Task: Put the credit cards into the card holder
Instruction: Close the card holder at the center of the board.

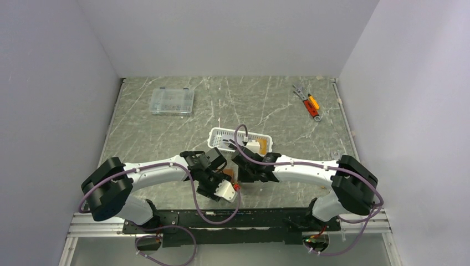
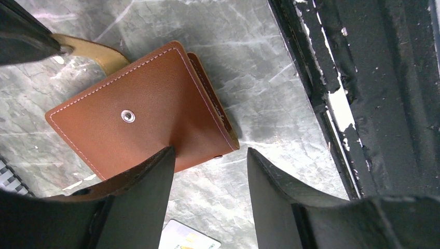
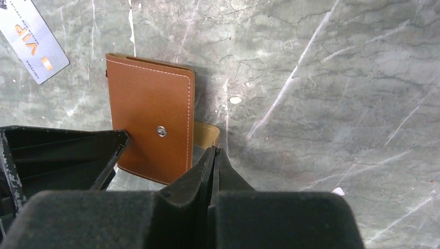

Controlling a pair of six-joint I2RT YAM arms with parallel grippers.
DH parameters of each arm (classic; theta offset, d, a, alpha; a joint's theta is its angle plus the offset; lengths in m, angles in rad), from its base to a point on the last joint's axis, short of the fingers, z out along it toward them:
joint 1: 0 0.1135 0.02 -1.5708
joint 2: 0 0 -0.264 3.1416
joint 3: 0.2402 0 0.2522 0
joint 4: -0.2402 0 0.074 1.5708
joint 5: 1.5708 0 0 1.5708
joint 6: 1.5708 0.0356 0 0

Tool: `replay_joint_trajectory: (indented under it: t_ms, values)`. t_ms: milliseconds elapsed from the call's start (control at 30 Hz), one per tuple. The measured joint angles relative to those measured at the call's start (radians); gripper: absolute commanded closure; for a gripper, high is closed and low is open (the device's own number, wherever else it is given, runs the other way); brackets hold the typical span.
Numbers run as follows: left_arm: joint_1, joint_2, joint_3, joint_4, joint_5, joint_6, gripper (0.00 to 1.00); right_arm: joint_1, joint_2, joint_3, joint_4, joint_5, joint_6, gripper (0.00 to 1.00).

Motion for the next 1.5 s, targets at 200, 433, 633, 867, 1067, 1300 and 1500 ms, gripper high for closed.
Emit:
replay_joint_trajectory:
  t_ms: [200,433,633,867,1067,1300,1500]
  values:
    - [-0.002,-0.006,-0.02,0.018,-0.013,0.008,0.41,-0.053,-0.05,-0.09,0.083,-0.079,0.033,1.0]
    - [-0.002,-0.007,-0.026,0.028,-0.024,0.023,0.42,-0.079,-0.073,-0.122,0.182,-0.174,0.027,1.0]
    - [-0.003,-0.007,-0.027,0.029,-0.028,0.026,0.42,-0.079,-0.048,-0.093,0.225,-0.237,0.007,1.0]
    - [-0.003,-0.007,-0.027,0.032,-0.031,0.026,0.42,-0.078,0.03,-0.055,0.254,-0.295,-0.01,1.0]
    - [-0.003,-0.007,-0.033,0.033,-0.035,0.026,0.42,-0.079,0.074,-0.029,0.241,-0.334,-0.029,1.0]
    - [-0.003,-0.01,-0.037,0.034,-0.038,0.027,0.42,-0.081,0.115,-0.003,0.221,-0.354,-0.048,1.0]
    - [-0.003,-0.013,-0.039,0.035,-0.039,0.03,0.42,-0.082,0.124,0.006,0.215,-0.356,-0.052,1.0]
